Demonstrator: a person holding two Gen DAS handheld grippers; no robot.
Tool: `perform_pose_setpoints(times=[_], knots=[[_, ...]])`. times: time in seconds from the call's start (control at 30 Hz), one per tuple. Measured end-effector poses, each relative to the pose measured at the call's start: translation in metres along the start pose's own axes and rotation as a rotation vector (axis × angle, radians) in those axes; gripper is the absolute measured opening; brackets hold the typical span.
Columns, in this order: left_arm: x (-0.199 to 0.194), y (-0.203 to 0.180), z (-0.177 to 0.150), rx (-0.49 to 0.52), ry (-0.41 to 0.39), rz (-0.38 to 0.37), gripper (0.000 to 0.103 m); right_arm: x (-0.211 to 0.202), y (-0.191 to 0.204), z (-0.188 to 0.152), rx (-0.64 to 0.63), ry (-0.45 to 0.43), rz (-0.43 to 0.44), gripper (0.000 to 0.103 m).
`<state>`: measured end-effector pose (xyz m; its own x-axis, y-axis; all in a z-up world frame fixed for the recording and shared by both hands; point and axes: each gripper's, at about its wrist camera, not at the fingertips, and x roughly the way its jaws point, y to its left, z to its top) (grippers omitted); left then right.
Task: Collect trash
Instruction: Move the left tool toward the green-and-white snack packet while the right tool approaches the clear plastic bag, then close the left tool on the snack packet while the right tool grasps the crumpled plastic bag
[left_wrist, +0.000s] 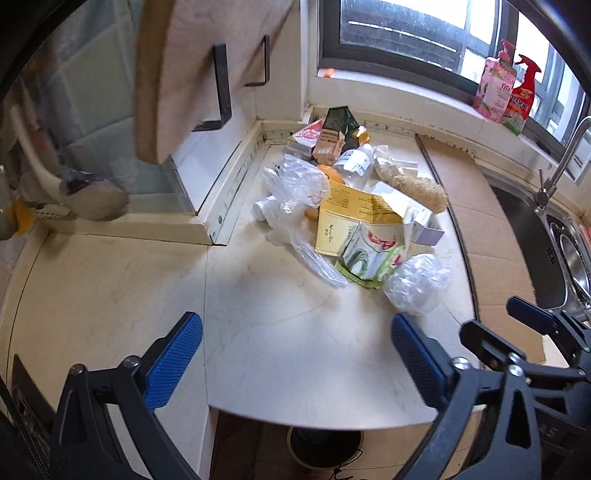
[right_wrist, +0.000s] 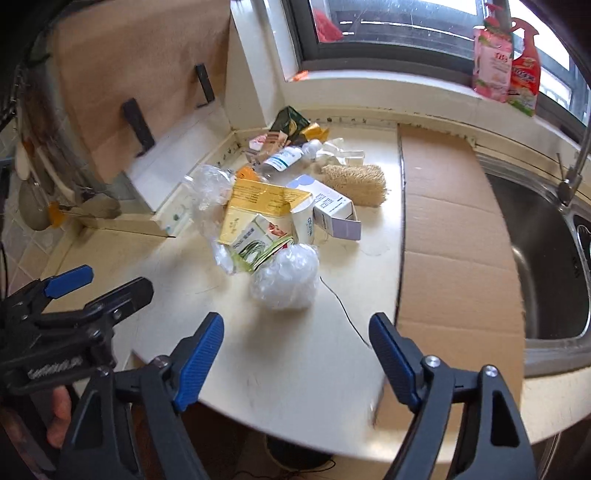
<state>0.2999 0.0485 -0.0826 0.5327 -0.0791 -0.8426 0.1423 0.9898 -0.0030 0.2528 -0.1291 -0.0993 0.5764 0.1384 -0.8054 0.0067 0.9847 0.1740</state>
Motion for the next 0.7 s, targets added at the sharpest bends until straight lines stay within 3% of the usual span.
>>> perform_pose_setpoints(times=[0.27, 0.33, 0.57, 0.7], knots=[[0.045, 0.002, 0.022, 0.000, 0.047, -0.078, 0.097, 0.076, -0.004, 0.019, 0.037, 0.074, 0.042, 0.057], [0.053, -0.002, 0.027, 0.003, 0.054, -0.100, 0.097, 0.082, -0.005, 0.020, 0.053, 0.087, 0.094, 0.040], [0.072, -0.033, 0.041, 0.086, 0.048, -0.160, 0.097, 0.067, -0.028, 0.019, 0.122, 0.081, 0.108, 0.013], [0.086, -0.052, 0.046, 0.133, 0.063, -0.182, 0.097, 0.053, -0.047, 0.012, 0.170, 0.066, 0.088, 0.012]])
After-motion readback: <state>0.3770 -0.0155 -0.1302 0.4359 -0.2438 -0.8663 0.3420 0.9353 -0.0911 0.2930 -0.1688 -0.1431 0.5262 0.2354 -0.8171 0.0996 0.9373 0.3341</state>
